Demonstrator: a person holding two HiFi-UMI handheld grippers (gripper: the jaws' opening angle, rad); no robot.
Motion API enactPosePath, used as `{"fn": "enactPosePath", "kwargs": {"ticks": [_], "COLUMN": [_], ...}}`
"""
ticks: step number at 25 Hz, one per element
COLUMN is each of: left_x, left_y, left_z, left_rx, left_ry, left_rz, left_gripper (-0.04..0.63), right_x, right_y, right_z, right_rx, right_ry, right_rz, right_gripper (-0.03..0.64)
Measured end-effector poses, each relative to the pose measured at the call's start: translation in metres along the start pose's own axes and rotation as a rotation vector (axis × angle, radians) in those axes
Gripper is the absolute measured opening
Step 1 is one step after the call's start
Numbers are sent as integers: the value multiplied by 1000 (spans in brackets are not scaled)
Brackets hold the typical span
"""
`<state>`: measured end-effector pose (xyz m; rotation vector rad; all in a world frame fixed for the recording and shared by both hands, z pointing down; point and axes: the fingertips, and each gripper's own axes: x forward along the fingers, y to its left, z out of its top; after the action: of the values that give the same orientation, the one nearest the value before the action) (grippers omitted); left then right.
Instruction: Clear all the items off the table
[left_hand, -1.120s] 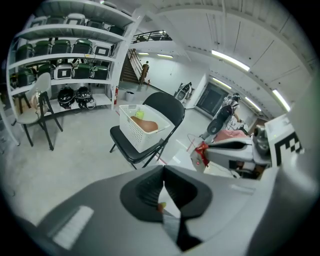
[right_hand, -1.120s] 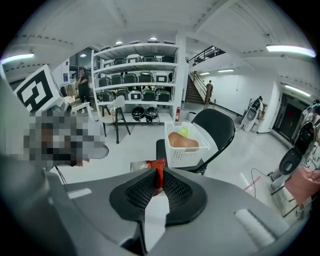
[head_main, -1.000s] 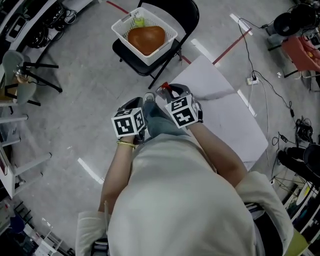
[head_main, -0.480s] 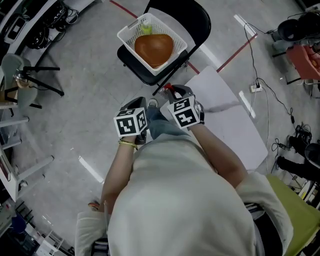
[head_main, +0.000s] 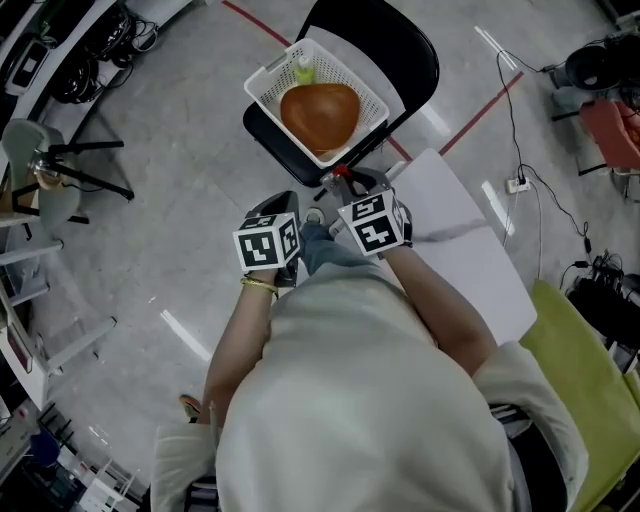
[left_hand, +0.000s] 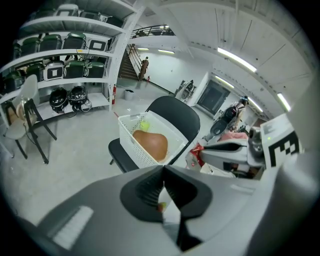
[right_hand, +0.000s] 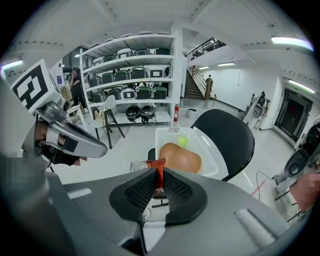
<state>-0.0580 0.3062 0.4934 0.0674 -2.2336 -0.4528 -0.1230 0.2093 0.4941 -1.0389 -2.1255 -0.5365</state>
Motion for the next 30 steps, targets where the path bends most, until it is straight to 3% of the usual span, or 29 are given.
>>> {"fn": "enactPosePath", "kwargs": {"ticks": [14,30], "left_x": [36,77], "left_y": [40,51], "left_z": [70,111], "left_rx": [15,94], "left_ry": [14,55], "left_rz": [-5,-55], "left_gripper": [9,9], "right_x": [57,81], "right_y": [-28,-58], "right_z": [56,60], "right_rx": [3,98], "right_ry": [19,50], "right_rz": [-6,-94], "right_gripper": [40,40]}}
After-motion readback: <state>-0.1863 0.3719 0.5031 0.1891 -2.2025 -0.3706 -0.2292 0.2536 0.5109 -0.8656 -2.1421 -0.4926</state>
